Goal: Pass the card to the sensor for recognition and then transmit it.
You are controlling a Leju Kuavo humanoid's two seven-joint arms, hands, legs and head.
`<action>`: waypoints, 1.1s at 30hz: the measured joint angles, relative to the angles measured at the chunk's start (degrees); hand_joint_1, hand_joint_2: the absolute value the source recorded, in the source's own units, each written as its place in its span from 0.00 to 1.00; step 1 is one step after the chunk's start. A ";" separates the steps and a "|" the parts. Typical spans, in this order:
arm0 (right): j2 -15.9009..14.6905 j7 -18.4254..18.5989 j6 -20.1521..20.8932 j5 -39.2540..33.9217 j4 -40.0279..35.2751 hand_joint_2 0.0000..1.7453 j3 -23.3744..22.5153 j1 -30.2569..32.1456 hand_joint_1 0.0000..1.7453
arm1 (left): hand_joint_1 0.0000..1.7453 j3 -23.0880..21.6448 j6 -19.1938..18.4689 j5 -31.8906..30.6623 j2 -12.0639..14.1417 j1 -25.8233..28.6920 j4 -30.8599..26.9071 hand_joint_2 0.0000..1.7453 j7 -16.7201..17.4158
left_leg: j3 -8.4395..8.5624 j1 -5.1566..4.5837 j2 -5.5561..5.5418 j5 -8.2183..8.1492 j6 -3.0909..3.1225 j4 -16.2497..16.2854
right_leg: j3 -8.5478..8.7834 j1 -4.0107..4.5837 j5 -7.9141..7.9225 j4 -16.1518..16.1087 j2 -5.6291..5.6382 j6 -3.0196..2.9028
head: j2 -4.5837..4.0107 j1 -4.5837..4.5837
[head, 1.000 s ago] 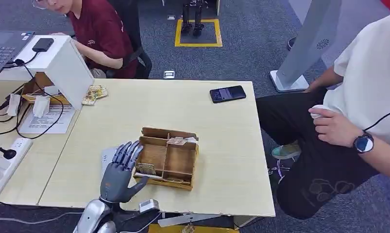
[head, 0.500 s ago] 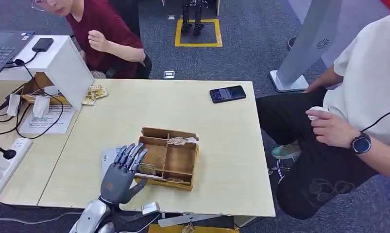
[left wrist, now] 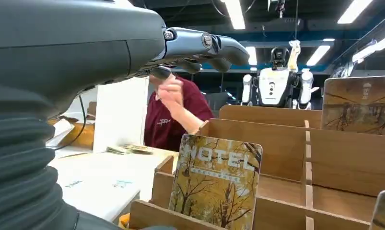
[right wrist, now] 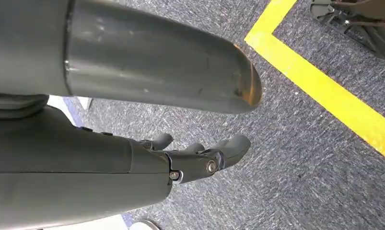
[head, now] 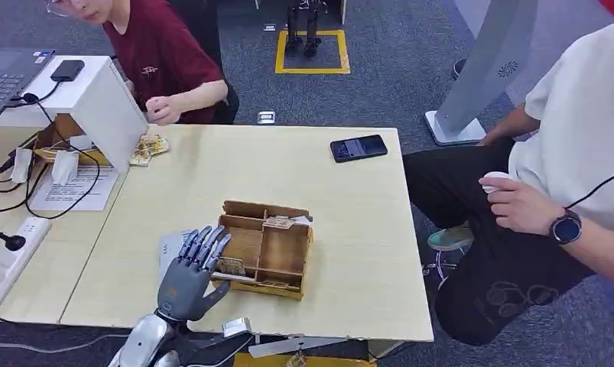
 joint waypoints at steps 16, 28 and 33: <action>0.04 -0.07 -0.09 0.17 0.00 0.00 -0.04 -0.01 0.00 | 0.00 0.00 0.00 -2.30 0.07 -0.30 1.79 1.00 1.68 | 0.00 0.00 0.00 0.00 0.00 0.00 | 0.00 0.00 0.00 0.00 0.00 0.00 | 0.00 0.00; 0.07 -0.07 0.00 0.15 0.00 0.00 -0.44 -0.02 0.00 | 0.01 -0.02 0.00 -1.66 0.48 -0.45 3.08 1.00 1.55 | 0.00 0.00 0.00 0.00 0.00 0.00 | 0.00 0.00 0.00 0.00 0.00 0.00 | 0.00 0.02; 0.07 -0.05 0.00 0.15 0.00 0.00 -0.52 -0.02 0.00 | 0.95 -0.02 -0.28 -1.44 0.50 -0.47 3.69 1.00 1.16 | 0.00 0.00 0.00 0.00 0.00 0.00 | 0.00 0.00 0.00 0.00 0.00 0.00 | 0.00 0.00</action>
